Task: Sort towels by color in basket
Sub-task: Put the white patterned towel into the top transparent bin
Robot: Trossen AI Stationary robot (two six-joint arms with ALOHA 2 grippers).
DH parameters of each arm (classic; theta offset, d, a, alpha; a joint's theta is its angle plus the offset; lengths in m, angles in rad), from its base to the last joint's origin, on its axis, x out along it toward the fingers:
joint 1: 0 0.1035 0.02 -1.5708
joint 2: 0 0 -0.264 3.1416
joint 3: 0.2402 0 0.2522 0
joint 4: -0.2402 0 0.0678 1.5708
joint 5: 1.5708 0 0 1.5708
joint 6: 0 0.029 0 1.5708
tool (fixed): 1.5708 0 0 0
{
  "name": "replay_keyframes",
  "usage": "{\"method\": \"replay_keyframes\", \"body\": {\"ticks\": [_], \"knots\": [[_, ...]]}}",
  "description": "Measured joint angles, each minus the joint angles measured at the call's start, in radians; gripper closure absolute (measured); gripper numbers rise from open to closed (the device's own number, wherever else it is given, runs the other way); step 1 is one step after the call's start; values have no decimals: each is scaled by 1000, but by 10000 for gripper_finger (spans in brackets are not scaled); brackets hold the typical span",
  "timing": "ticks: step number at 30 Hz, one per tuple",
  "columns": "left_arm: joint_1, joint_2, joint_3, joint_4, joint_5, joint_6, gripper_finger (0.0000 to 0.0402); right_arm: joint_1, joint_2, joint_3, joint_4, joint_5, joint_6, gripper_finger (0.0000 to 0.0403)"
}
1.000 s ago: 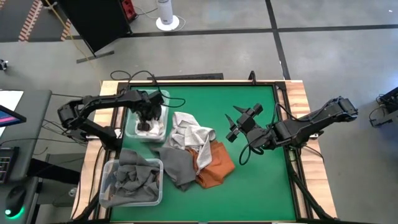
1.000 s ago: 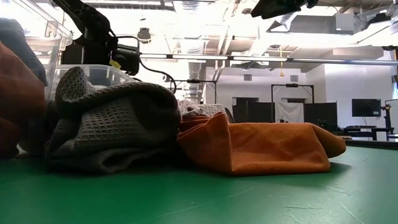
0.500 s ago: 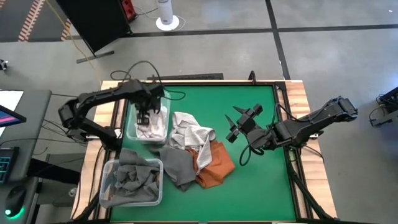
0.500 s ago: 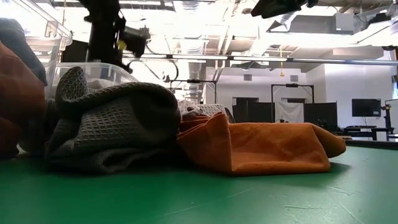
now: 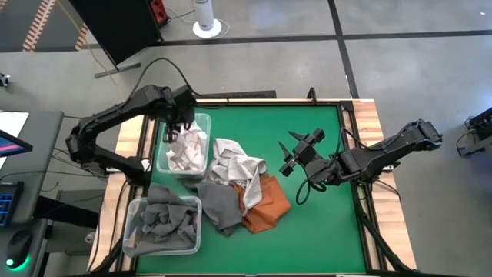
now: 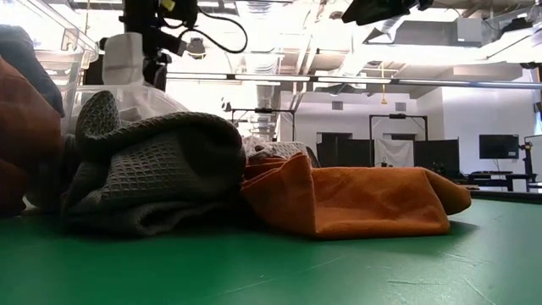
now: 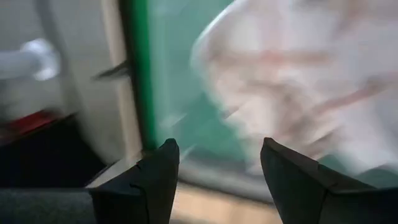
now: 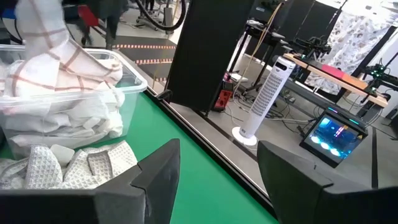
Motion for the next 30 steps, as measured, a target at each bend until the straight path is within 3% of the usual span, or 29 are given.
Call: {"method": "replay_keyframes", "body": {"ticks": [5,9,13,20,24,30], "knots": [[-28,31,-44,7,-274,45,184,-7,0,0,0,0,0,159],[-79,52,-84,56,-327,81,184,-6,0,0,3,0,0,159],[-147,51,-115,59,-502,249,184,-6,0,0,3,0,0,159],[-201,43,-116,39,-522,570,184,-12,0,0,2,0,2,159],[-213,45,-117,80,-551,854,184,-13,5,0,3,0,2,159],[-180,42,-116,252,-820,747,184,-19,5,0,3,-18,1,159]]}}
